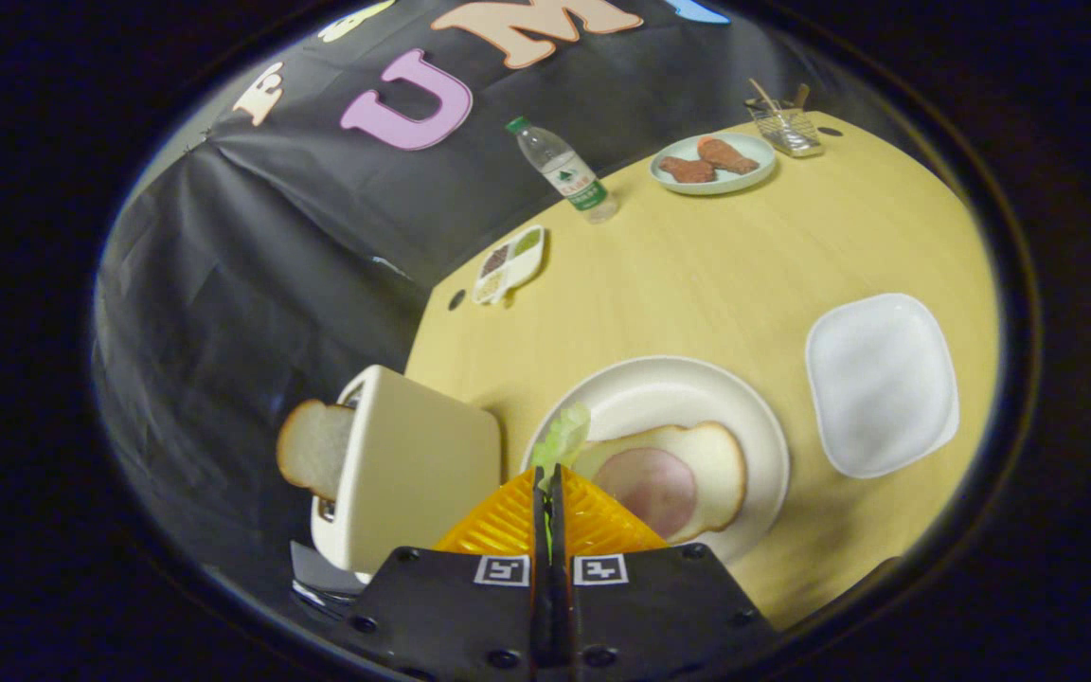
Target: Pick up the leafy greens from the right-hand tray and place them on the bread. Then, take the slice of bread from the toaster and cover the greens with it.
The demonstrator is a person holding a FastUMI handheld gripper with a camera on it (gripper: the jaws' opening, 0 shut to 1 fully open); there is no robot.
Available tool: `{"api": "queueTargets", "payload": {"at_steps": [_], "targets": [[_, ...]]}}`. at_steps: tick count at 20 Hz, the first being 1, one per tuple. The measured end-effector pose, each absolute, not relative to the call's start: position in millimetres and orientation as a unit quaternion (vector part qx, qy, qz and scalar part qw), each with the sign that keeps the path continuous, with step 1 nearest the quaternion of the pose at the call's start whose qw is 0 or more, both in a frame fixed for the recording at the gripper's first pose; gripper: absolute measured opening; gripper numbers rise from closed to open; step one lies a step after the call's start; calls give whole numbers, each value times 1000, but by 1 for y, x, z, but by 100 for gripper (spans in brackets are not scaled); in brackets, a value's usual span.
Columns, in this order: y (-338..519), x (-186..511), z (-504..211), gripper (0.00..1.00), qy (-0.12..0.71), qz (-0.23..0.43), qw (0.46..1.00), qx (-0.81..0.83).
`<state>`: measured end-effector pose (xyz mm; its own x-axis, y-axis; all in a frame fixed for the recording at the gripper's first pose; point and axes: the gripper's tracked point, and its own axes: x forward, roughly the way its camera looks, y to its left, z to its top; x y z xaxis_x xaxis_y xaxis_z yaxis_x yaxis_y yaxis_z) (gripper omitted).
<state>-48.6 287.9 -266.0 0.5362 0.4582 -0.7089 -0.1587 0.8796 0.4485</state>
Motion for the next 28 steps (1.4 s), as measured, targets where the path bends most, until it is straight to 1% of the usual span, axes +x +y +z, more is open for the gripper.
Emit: {"api": "queueTargets", "payload": {"at_steps": [4,9,18,22,28], "targets": [[260,-33,-277,3,429,143,884,122],[238,-21,-295,3,418,113,898,77],[230,-23,-312,6,408,112,906,6],[230,-28,-303,25,410,116,905,5],[230,-43,-278,66,417,104,903,16]]}}
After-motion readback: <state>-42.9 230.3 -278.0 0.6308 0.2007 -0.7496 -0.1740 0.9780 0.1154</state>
